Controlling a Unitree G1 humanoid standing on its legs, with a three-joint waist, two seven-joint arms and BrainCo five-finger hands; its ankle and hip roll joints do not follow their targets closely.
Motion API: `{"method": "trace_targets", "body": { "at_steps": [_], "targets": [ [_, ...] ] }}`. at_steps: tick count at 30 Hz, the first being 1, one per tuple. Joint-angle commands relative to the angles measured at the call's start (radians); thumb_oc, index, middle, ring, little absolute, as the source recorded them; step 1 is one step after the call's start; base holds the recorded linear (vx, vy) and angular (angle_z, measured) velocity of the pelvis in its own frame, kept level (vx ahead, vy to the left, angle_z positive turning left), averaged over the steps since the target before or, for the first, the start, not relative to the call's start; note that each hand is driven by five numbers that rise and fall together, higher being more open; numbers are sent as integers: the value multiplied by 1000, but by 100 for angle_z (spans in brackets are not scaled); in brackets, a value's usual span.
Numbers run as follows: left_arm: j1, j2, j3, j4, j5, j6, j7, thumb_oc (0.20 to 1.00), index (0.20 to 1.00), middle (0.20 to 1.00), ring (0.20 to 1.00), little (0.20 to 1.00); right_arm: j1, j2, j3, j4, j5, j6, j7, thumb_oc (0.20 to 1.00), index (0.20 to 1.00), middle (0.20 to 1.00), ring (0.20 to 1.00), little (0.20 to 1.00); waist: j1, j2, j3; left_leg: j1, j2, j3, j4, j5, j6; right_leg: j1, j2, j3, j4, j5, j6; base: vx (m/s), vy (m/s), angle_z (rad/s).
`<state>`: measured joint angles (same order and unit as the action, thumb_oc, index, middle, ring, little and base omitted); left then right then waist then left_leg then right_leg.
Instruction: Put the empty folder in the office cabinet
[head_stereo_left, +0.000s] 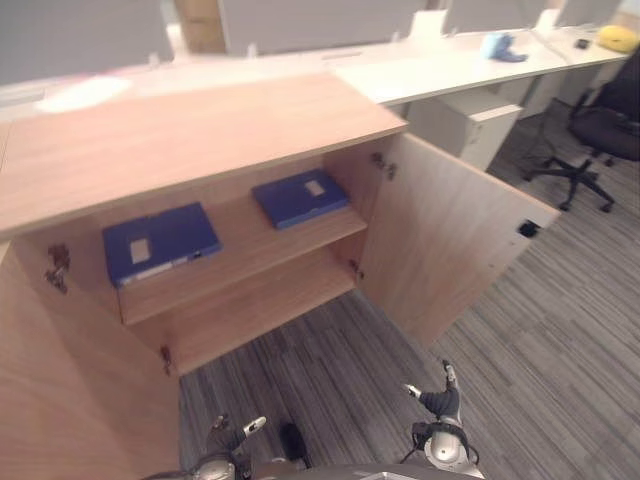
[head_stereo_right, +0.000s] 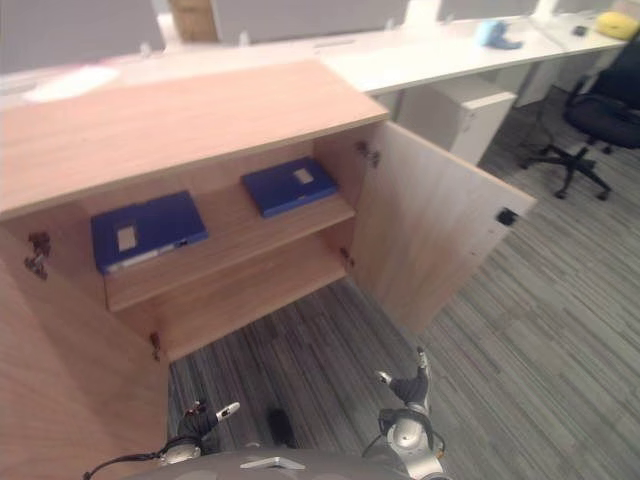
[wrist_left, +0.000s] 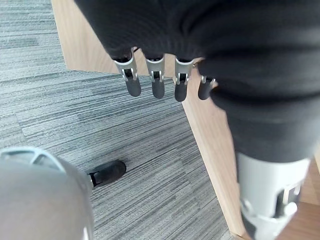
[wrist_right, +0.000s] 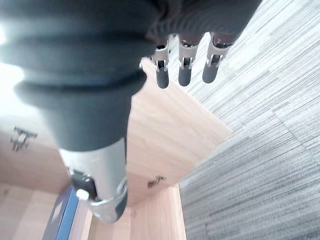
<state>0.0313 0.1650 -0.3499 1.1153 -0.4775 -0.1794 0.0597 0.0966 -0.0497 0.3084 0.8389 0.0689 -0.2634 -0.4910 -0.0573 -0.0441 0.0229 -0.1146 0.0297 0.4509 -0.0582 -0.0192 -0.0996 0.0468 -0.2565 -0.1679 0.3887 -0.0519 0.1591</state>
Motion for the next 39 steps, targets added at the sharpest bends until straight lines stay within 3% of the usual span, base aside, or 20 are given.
{"method": "trace_targets", "body": {
  "at_steps": [1, 4, 5, 9, 10, 11, 15, 17, 22, 26, 28, 31, 33, 37, 38, 39],
  "targets": [
    [-58, 22, -4, -87, -34, -17, 7, 1000, 1000, 1000, 1000, 1000, -46, -78, 1, -64, 62, -20, -91, 1000, 1000, 1000, 1000, 1000, -26, 4, 56, 115, 14, -69, 6, -19, 82, -122, -39, 36, -241, 246, 62, -49, -61, -121],
    [-61, 18, -7, -84, -38, -15, 7, 1000, 1000, 1000, 1000, 1000, -60, -77, -1, -43, 62, -20, -96, 1000, 1000, 1000, 1000, 1000, -26, -2, 48, 110, 20, -47, 7, 3, 81, -126, -45, 28, -280, 266, 54, -9, -89, -83],
    [-61, 16, -3, -68, -45, -5, 2, 1000, 1000, 1000, 1000, 1000, -85, -80, -35, 35, 96, -6, -95, 1000, 1000, 1000, 1000, 1000, -19, -15, 31, 135, 26, -43, -1, 7, 68, -98, -40, 26, -359, 253, 60, 72, -145, -7],
    [-53, 21, 13, -46, -31, 5, -18, 1000, 1000, 1000, 1000, 1000, -122, -121, -91, 141, 167, 11, -51, 1000, 1000, 1000, 1000, 1000, -1, -19, 3, 149, 43, -44, -9, 15, 53, -56, -17, 22, -414, 232, 61, 94, -200, -3],
    [-49, 37, 38, -15, 3, 19, -46, 1000, 1000, 1000, 1000, 1000, -139, -190, -106, 227, 189, 54, 67, 1000, 1000, 1000, 1000, 1000, 14, -14, -14, 151, 62, -55, -16, 29, 40, -33, 9, 3, -446, 192, 49, 50, -256, 17],
    [-42, 48, 52, 15, 31, 27, -63, 1000, 1000, 1000, 1000, 1000, -162, -237, -136, 291, 271, 56, 126, 1000, 1000, 1000, 1000, 1000, 25, -11, -21, 150, 73, -67, -17, 38, 32, -20, 26, 0, -455, 172, 39, 50, -256, 17],
    [-35, 62, 70, 69, 75, 33, -83, 1000, 1000, 1000, 1000, 1000, -214, -321, -195, 382, 400, 64, 215, 1000, 1000, 1000, 1000, 1000, 41, -7, -29, 144, 91, -85, -22, 56, 20, -12, 53, 0, -463, 147, 24, 15, -150, 58],
    [-32, 84, 82, 96, 100, 37, -111, 1000, 1000, 1000, 1000, 1000, -283, -445, -236, 419, 505, 54, 302, 1000, 1000, 1000, 1000, 1000, 52, 2, -21, 131, 109, -106, -25, 80, 5, -13, 79, 1, -465, 129, 12, -31, -185, 42],
    [-20, 101, 81, 98, 118, 42, -138, 1000, 1000, 1000, 1000, 1000, -315, -533, -294, 447, 604, 53, 375, 1000, 1000, 1000, 1000, 1000, 60, 7, -19, 133, 115, -131, -25, 78, 3, -5, 92, -4, -458, 119, 6, 17, -39, 2],
    [-20, 111, 76, 93, 128, 40, -142, 1000, 1000, 1000, 1000, 1000, -321, -567, -310, 448, 631, 61, 408, 1000, 1000, 1000, 1000, 1000, 61, 13, -6, 137, 109, -140, -26, 71, 15, -36, 81, -12, -360, 101, 6, -25, 41, 4],
    [-31, 136, 80, 80, 124, 32, -122, 1000, 1000, 1000, 1000, 1000, -372, -584, -322, 467, 669, 63, 416, 1000, 1000, 1000, 1000, 1000, 60, 29, 57, 140, 103, -148, -24, 65, 34, -166, 51, 5, -146, 112, 35, -155, 63, 6],
    [-27, 150, 73, 62, 133, 25, -120, 1000, 1000, 1000, 1000, 1000, -381, -586, -323, 471, 683, 61, 410, 1000, 1000, 1000, 1000, 1000, 70, 32, 64, 142, 104, -153, -29, 64, 25, -159, 23, 1, -197, 99, 33, 27, -69, 3],
    [-30, 162, 66, 52, 147, 24, -120, 1000, 1000, 1000, 1000, 1000, -389, -601, -330, 465, 686, 59, 407, 1000, 1000, 1000, 1000, 1000, 73, 34, 62, 137, 111, -164, -29, 61, 10, -149, -7, -3, -263, 121, 33, 84, -152, 20],
    [-30, 162, 66, 52, 147, 24, -120, 1000, 1000, 1000, 1000, 1000, -389, -601, -330, 465, 686, 59, 407, 1000, 1000, 1000, 1000, 1000, 73, 35, 62, 137, 112, -165, -29, 61, 10, -148, -7, -4, -264, 121, 33, 35, -97, 34],
    [-28, 178, 64, 46, 148, 18, -118, 1000, 1000, 1000, 1000, 1000, -401, -628, -364, 467, 698, 55, 401, 1000, 1000, 1000, 1000, 1000, 74, 41, 70, 139, 148, -190, -29, 55, -28, -195, -75, 18, -373, 196, 58, 178, -452, 30],
    [-23, 179, 63, 41, 145, 15, -115, 1000, 1000, 1000, 1000, 1000, -401, -631, -370, 466, 700, 55, 400, 1000, 1000, 1000, 1000, 1000, 75, 42, 72, 145, 165, -200, -29, 52, -42, -205, -91, 20, -401, 216, 66, 327, -854, 15]
  ]
}}
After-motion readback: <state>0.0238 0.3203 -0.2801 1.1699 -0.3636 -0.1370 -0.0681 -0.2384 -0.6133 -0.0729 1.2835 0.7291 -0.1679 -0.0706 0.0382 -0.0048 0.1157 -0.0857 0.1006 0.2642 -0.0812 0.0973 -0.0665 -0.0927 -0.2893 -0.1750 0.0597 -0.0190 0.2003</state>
